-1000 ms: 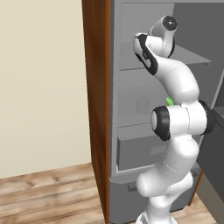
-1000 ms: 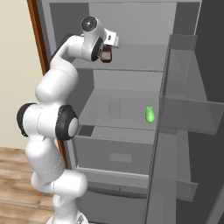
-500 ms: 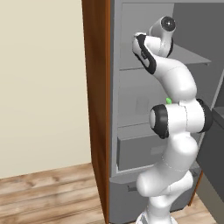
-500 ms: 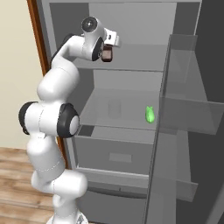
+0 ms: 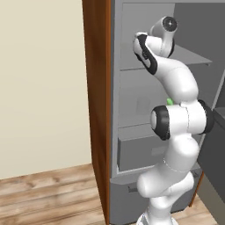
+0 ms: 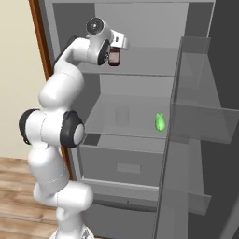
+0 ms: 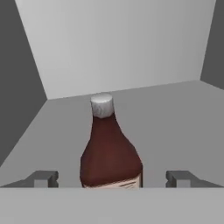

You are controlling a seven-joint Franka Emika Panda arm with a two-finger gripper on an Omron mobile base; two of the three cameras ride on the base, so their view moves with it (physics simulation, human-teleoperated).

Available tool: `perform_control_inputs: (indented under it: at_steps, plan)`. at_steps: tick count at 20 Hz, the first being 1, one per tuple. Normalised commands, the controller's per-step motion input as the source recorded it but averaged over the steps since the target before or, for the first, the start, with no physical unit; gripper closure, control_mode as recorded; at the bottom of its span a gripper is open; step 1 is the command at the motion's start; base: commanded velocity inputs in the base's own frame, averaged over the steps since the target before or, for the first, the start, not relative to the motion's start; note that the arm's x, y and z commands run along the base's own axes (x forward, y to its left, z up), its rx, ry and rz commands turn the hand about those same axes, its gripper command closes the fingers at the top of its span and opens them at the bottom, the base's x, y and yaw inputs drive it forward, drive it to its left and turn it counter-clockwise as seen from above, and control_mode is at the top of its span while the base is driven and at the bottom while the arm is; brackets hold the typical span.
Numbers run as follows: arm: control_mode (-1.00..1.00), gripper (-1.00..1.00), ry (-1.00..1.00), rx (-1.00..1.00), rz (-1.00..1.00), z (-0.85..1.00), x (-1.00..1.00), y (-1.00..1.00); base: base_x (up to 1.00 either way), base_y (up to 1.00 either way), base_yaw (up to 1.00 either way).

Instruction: Place the condiment bottle and ketchup from the counter to the top shelf of the fridge. If the existing items in the fridge are on the top shelf, move them to other shelves.

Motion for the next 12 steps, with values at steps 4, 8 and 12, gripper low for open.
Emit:
perform_control_inputs:
  at_steps: [4,8,12]
  plan:
    - [-1.0,-1.0,-0.12,0.0,0.0,0.0,-0.81,0.0,0.0,0.0,0.0]
    - [-1.0,-1.0,-0.22,0.0,0.02,0.0,-1.0,0.11,0.0,0.0,0.0]
    - [-1.0,-1.0,-0.21,0.0,0.03,0.0,-1.0,0.15,0.0,0.0,0.0]
